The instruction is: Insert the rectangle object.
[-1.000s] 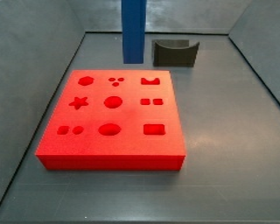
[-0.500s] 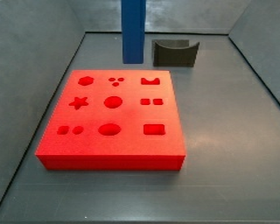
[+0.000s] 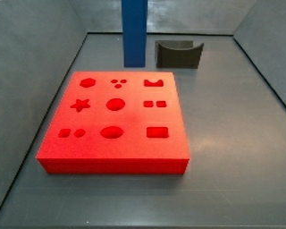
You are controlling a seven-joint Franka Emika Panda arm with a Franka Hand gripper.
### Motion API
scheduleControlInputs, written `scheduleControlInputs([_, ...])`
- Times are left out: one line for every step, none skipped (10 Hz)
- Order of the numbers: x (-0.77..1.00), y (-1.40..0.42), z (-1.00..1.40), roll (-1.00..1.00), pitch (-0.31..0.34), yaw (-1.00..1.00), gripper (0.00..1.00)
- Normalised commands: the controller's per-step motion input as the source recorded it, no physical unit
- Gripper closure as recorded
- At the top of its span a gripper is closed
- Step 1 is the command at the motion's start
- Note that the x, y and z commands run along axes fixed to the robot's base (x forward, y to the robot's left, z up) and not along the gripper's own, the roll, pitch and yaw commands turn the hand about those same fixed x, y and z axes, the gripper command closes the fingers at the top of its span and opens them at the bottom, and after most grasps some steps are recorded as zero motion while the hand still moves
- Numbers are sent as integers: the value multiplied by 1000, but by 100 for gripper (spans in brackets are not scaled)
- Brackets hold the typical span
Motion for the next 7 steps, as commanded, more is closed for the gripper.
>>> scheduleControlInputs([363, -903, 0, 209, 0, 0, 100])
scheduleControlInputs([506, -889, 0, 174, -1, 0, 100])
scheduleControlInputs([763, -743, -6, 177, -4, 0, 100])
scheduleControlInputs([1000, -491, -186, 200, 0, 0, 100])
scheduleControlInputs([1000, -309, -217, 190, 0, 0, 100])
scheduleControlInputs([1000, -154, -249, 216, 0, 0, 100])
scheduleControlInputs([800, 0, -331, 239, 6, 0, 100])
